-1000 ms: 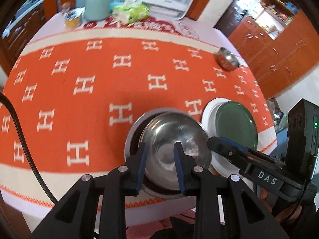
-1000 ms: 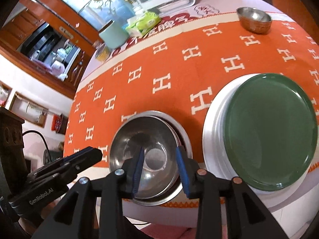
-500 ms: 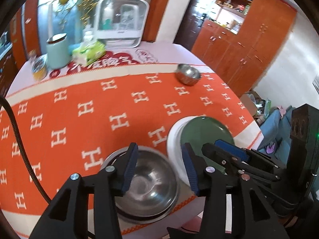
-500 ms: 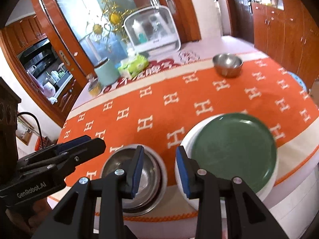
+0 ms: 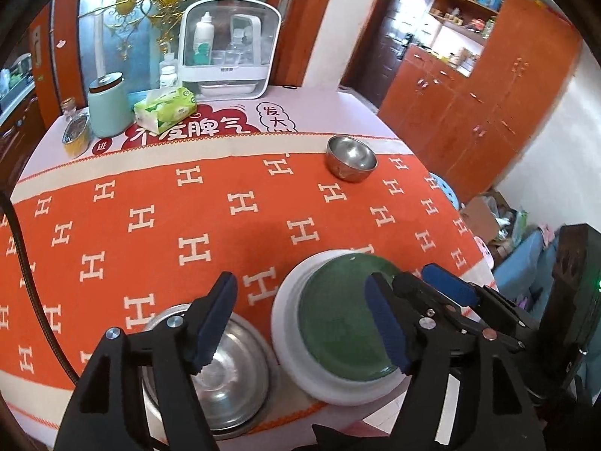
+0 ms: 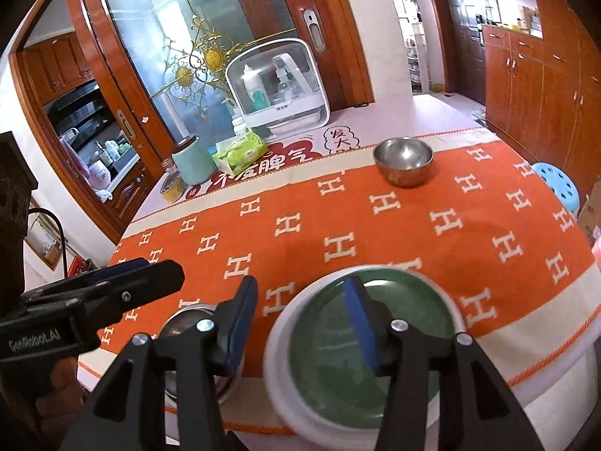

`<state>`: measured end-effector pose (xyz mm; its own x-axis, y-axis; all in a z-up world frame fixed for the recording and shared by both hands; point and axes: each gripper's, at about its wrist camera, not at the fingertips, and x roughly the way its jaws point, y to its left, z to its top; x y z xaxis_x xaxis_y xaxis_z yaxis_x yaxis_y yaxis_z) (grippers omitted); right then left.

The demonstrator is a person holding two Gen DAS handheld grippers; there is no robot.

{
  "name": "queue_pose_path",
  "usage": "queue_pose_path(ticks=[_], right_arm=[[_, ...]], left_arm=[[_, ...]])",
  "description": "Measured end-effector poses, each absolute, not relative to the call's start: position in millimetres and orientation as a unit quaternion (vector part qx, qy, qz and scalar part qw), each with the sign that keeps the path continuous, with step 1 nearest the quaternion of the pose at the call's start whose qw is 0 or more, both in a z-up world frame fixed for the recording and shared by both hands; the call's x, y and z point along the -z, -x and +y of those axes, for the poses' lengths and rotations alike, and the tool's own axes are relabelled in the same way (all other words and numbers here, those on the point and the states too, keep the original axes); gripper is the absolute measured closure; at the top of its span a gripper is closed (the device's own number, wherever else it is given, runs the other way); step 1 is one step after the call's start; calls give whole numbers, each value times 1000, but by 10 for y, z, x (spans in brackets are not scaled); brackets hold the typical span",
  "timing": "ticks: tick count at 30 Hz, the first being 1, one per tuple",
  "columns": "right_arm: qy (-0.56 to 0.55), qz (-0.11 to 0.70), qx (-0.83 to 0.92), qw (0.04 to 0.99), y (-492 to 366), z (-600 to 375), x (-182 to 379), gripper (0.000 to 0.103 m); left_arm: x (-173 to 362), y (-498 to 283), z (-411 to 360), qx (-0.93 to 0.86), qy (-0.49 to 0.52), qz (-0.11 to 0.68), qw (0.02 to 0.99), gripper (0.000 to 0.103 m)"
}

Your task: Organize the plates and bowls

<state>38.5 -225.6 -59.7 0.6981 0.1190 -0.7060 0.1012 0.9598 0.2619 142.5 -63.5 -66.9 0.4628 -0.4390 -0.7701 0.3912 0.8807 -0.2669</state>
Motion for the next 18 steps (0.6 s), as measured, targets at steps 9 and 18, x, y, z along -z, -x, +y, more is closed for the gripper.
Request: queue_pose_path(ticks=[9, 18], right_arm=[[-123, 393, -52, 910, -546, -2920, 568, 50], [-108, 411, -58, 904, -737, -3591, 559, 50]], left_arm=[[638, -1536, -1245, 185, 53, 476, 858, 31], [628, -1771, -1769, 144, 67, 493, 855, 31]])
